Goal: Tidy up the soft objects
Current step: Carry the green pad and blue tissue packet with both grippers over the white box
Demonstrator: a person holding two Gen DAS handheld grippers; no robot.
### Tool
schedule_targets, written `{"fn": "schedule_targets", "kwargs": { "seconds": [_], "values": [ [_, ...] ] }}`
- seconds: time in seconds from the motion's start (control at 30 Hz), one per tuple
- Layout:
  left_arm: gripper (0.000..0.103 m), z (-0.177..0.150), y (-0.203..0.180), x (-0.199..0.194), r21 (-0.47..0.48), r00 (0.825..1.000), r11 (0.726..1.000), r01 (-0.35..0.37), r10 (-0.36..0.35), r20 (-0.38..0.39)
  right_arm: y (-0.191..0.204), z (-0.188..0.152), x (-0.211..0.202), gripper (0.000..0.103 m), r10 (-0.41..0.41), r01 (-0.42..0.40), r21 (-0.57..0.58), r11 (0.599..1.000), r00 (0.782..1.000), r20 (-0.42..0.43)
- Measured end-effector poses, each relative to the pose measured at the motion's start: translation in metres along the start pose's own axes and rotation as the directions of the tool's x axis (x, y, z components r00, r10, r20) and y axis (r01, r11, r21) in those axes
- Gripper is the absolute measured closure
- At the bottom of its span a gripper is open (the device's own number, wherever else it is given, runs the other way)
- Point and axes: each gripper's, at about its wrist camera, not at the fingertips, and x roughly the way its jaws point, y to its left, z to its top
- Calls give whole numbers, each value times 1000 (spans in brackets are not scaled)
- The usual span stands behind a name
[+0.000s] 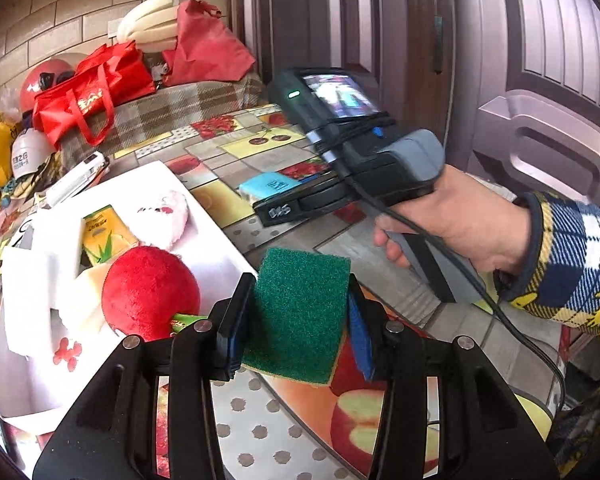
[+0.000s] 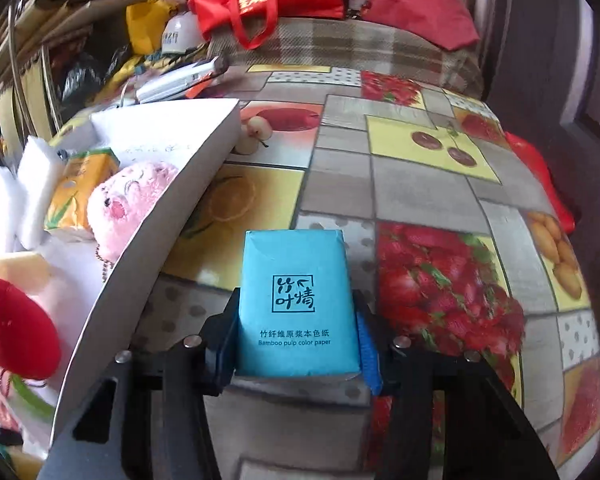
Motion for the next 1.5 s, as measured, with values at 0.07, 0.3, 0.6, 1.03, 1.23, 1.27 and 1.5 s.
{"fn": "schedule_targets", "kwargs": {
  "seconds": [0.07,0.3,0.6,1.03,1.23,1.27,1.5],
  "values": [
    [61,1,0,-3,9,1000,1000,-2,2,26,-12,-8,-19,53,2,-6,58,998,998,66],
    [60,2,3,-14,2,997,1000,-27,27,79,-11,-56,-102,53,-58,23,105,994,936,348],
    [61,2,5,-10,-8,998,999,-45,45,50,12,-75,-152,53,-115,87,80,993,863,491],
    [60,-5,36,-37,-178,958,956,-233,258,129,17,-75,-145,53,-25,15,25,1000,881,472],
    [60,-10,42,-52,-130,914,929,-348,367,174,23,-70,-135,53,0,-8,15,1000,899,438],
    [60,-13,43,-56,-99,890,909,-404,416,189,25,-68,-131,53,6,-13,14,1000,904,428],
    [60,-24,75,-62,-176,863,875,-452,478,160,36,-60,-115,53,33,-42,13,999,921,389]
  ]
}}
